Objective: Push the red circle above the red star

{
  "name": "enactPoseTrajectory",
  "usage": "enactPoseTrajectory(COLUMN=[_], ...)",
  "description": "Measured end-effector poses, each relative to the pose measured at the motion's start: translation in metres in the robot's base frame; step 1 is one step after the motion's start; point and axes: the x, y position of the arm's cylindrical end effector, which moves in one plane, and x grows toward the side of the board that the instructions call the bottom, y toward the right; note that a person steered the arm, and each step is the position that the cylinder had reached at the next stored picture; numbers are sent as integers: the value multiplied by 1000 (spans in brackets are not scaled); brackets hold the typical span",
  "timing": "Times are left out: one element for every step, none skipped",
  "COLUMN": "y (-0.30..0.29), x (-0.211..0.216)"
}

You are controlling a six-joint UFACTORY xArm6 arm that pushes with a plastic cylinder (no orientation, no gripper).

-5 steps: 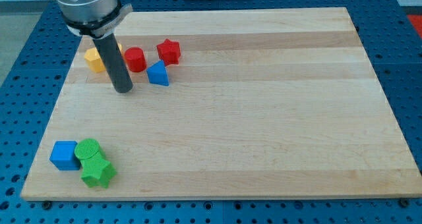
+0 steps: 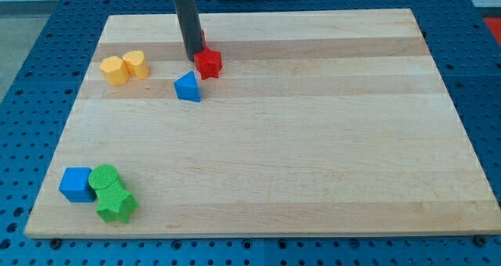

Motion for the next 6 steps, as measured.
enactPoseTrajectory(y=[-12,-44,-71,-78,-33,15], x=[1,1,-4,-51,-62,-1])
